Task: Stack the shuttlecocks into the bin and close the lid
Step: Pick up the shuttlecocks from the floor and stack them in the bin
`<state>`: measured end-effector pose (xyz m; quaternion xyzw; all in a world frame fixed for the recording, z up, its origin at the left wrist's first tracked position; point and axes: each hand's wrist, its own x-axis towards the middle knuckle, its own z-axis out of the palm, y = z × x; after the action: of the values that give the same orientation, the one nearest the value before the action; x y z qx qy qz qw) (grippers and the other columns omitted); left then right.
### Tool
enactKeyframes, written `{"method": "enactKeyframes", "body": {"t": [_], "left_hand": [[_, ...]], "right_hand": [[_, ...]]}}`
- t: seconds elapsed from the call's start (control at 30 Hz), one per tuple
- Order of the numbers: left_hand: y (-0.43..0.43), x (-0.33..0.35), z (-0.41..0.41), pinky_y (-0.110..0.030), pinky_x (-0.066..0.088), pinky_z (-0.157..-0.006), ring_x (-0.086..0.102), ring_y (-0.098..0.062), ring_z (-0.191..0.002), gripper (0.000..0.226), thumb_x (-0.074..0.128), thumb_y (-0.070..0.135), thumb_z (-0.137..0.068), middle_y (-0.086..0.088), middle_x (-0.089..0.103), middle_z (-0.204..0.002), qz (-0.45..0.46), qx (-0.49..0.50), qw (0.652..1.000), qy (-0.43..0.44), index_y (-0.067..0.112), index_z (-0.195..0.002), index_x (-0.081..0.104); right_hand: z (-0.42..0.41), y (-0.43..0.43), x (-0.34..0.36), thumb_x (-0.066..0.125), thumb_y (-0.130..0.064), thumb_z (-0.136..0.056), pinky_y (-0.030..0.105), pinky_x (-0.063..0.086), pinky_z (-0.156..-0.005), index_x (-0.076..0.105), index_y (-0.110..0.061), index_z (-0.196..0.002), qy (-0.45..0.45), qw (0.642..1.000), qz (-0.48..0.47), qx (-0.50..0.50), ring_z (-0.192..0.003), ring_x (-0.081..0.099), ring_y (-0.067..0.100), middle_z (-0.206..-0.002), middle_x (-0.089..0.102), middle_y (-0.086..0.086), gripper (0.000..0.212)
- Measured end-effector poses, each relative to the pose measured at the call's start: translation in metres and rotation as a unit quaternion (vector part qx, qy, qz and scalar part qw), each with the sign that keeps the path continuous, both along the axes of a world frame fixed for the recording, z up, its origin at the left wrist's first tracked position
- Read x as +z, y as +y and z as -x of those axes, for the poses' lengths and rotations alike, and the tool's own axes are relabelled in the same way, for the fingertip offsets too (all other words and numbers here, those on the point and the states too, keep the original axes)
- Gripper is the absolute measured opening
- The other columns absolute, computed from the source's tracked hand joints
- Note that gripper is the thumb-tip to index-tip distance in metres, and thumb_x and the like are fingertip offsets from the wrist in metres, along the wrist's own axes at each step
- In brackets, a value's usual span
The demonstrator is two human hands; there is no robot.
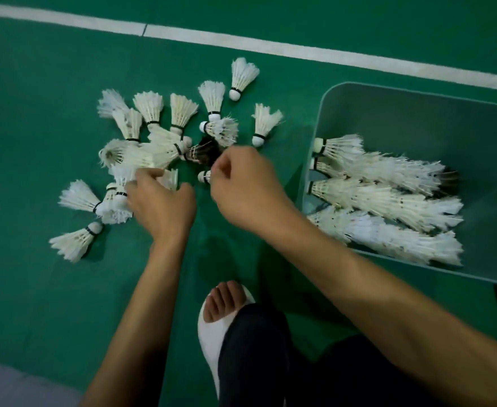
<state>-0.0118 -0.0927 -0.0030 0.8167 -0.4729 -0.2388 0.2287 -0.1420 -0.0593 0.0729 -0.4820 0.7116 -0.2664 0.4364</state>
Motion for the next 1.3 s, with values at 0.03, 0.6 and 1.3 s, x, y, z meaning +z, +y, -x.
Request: {"method": "enactKeyframes", "body": {"t": [0.03,0.6,1.3], "left_hand": [[-0.003,-0.009,-0.010,-0.048,0.041,-0.101,0.049,-0.040,-0.124,0.055,0.074,0.023,-0.077,-0.021,0.052,-0.134,-0.019,0.016,0.997,-0.074,0.006,-0.125,0.054],[-0.008,-0.015,-0.053,-0.033,0.049,-0.091,0.057,-0.026,-0.114,0.050,0.088,0.055,-0.065,-0.005,0.067,-0.113,0.048,-0.126,0.990,-0.037,0.025,-0.104,0.081],[-0.011,-0.017,0.008,-0.029,0.046,-0.067,0.067,-0.023,-0.083,0.062,0.066,0.065,-0.052,-0.002,0.075,-0.087,0.019,-0.272,0.962,0.014,0.025,-0.096,0.084]], "right_hand": [[-0.010,0.003,-0.011,0.054,-0.011,-0.091,0.044,0.055,-0.085,0.066,-0.006,-0.103,0.018,0.999,-0.029,0.018,-0.097,0.064,0.034,-0.106,0.068,0.016,0.018],[-0.025,-0.009,-0.099,0.046,-0.017,-0.103,0.041,0.034,-0.114,0.060,-0.008,-0.136,0.050,0.998,-0.024,-0.018,-0.134,0.042,0.028,-0.138,0.054,0.011,0.037],[0.028,0.029,0.021,0.056,-0.014,-0.100,0.022,0.054,-0.086,0.072,-0.011,-0.118,-0.016,0.968,0.193,-0.158,-0.098,0.065,0.005,-0.111,0.073,-0.003,0.025]]}}
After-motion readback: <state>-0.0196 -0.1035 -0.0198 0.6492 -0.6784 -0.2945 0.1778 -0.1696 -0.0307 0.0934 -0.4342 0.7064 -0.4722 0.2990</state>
